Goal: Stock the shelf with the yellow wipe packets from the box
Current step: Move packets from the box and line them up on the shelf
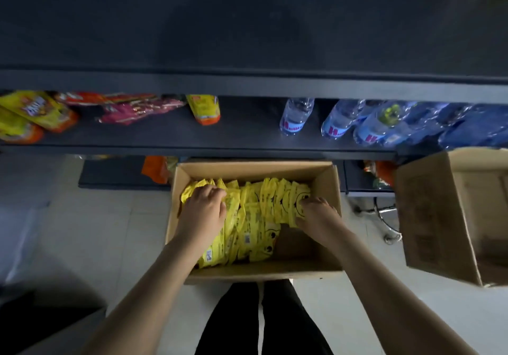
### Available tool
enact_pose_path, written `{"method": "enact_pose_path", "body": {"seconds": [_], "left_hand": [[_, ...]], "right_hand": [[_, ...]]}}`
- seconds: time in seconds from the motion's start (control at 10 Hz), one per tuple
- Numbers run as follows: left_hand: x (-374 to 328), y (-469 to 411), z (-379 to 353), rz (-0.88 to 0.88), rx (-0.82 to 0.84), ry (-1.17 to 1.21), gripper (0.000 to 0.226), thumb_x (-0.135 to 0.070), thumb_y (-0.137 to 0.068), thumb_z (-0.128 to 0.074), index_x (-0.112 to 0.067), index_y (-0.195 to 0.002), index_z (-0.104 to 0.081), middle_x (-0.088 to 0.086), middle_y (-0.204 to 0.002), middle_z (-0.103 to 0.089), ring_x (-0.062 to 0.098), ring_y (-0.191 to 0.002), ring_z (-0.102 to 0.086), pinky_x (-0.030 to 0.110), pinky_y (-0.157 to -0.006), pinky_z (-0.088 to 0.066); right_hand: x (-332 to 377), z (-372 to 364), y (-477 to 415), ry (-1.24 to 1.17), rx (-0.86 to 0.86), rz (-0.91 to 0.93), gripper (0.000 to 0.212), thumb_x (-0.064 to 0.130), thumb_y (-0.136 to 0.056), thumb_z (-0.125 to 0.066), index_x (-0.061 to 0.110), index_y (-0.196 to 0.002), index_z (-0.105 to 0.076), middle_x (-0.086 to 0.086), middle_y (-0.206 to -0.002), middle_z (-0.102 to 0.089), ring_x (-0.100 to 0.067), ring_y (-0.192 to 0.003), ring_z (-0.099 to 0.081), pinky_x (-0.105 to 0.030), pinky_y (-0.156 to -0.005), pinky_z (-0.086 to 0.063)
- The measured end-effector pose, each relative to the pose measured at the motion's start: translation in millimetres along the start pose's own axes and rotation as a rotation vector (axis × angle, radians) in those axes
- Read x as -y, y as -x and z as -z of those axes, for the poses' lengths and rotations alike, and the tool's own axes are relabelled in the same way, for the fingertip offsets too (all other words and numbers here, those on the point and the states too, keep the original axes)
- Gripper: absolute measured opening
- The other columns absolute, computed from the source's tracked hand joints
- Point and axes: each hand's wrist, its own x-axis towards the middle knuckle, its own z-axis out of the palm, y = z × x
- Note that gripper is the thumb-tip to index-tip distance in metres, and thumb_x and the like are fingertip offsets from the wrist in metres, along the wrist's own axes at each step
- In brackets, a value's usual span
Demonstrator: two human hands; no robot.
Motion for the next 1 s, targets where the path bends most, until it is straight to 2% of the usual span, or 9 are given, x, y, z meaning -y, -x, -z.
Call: {"method": "enact_pose_path", "body": {"seconds": [0.2, 0.3, 0.4, 0.5, 0.6, 0.7, 0.8, 0.9, 1.0], "left_hand": [[3.4, -2.9, -85.5, 0.116, 0.065, 0.021, 0.028, 0.002, -0.067, -0.072, 0.0, -0.094, -0.065, 0.017, -0.086, -0.067, 0.036, -0.08, -0.065, 0.038, -0.06, -0.055], [-5.6, -14.0, -141.8, 0.145, 0.112, 0.064, 0.029, 0.005, -0.069, -0.069, 0.003, -0.098, -0.063, 0.02, -0.088, -0.066, 0.039, -0.083, -0.063, 0.041, -0.067, -0.055], [-17.5, -24.4, -171.9, 0.168, 0.139, 0.134, 0.028, 0.002, -0.078, -0.063, 0.004, -0.107, -0.062, 0.021, -0.099, -0.065, 0.037, -0.095, -0.061, 0.04, -0.077, -0.053], [-38.7, -49.5, -219.0, 0.154, 0.152, 0.213, 0.031, -0.008, -0.09, -0.052, -0.001, -0.12, -0.055, 0.015, -0.118, -0.06, 0.028, -0.113, -0.054, 0.03, -0.092, -0.046], [-51.8, -68.3, -248.1, 0.115, 0.17, 0.246, 0.032, -0.013, -0.094, -0.049, -0.003, -0.124, -0.052, 0.012, -0.124, -0.057, 0.022, -0.117, -0.053, 0.025, -0.095, -0.044], [-64.3, -90.3, -284.1, 0.173, 0.234, 0.327, 0.032, -0.016, -0.096, -0.047, -0.003, -0.125, -0.05, 0.013, -0.121, -0.057, 0.023, -0.11, -0.058, 0.021, -0.084, -0.046], [-71.1, -102.1, -300.6, 0.285, 0.282, 0.372, 0.034, -0.018, -0.097, -0.048, -0.004, -0.127, -0.048, 0.013, -0.122, -0.056, 0.024, -0.111, -0.057, 0.015, -0.078, -0.041], [-77.9, -117.9, -311.3, 0.454, 0.337, 0.409, 0.048, -0.028, -0.09, -0.058, -0.002, -0.128, -0.044, 0.015, -0.128, -0.054, 0.027, -0.119, -0.053, 0.023, -0.085, -0.045], [-79.1, -125.9, -316.9, 0.502, 0.386, 0.473, 0.052, -0.026, -0.087, -0.063, 0.0, -0.128, -0.046, 0.017, -0.128, -0.055, 0.028, -0.119, -0.053, 0.03, -0.09, -0.046]], "right_hand": [[-36.5, -63.1, -56.0, -0.2, 0.095, -0.112, 0.04, 0.028, -0.093, -0.054, 0.008, -0.128, -0.05, -0.013, -0.12, -0.059, -0.027, -0.108, -0.056, -0.034, -0.084, -0.05], [-54.0, -102.6, -86.5, -0.258, 0.133, -0.182, 0.033, 0.026, -0.095, -0.051, 0.008, -0.122, -0.053, -0.011, -0.108, -0.062, -0.023, -0.091, -0.06, -0.029, -0.067, -0.047], [-61.9, -126.2, -106.3, -0.322, 0.156, -0.25, 0.027, 0.025, -0.096, -0.048, 0.007, -0.116, -0.054, -0.008, -0.099, -0.06, -0.018, -0.083, -0.056, -0.024, -0.059, -0.042], [-71.4, -156.5, -134.9, -0.446, 0.189, -0.391, 0.028, 0.024, -0.097, -0.046, 0.006, -0.116, -0.054, -0.009, -0.11, -0.058, -0.022, -0.09, -0.055, -0.024, -0.061, -0.041], [-77.8, -175.0, -150.2, -0.539, 0.141, -0.465, 0.036, 0.024, -0.095, -0.049, 0.002, -0.123, -0.053, -0.016, -0.124, -0.056, -0.03, -0.11, -0.055, -0.028, -0.075, -0.04], [-82.5, -196.0, -156.3, -0.64, 0.128, -0.508, 0.037, 0.022, -0.094, -0.051, -0.002, -0.121, -0.056, -0.019, -0.124, -0.058, -0.032, -0.116, -0.053, -0.025, -0.076, -0.035], [-89.1, -205.4, -163.4, -0.76, 0.084, -0.549, 0.034, 0.022, -0.094, -0.052, -0.002, -0.117, -0.059, -0.019, -0.121, -0.06, -0.033, -0.113, -0.055, -0.027, -0.077, -0.039], [-93.4, -211.8, -169.5, -0.849, 0.101, -0.574, 0.028, 0.022, -0.096, -0.049, 0.002, -0.111, -0.061, -0.017, -0.109, -0.062, -0.032, -0.102, -0.058, -0.026, -0.07, -0.038], [-96.8, -210.3, -173.0, -0.97, 0.064, -0.607, 0.017, 0.018, -0.095, -0.05, 0.005, -0.097, -0.062, -0.012, -0.091, -0.058, -0.024, -0.079, -0.055, -0.025, -0.059, -0.037]]}}
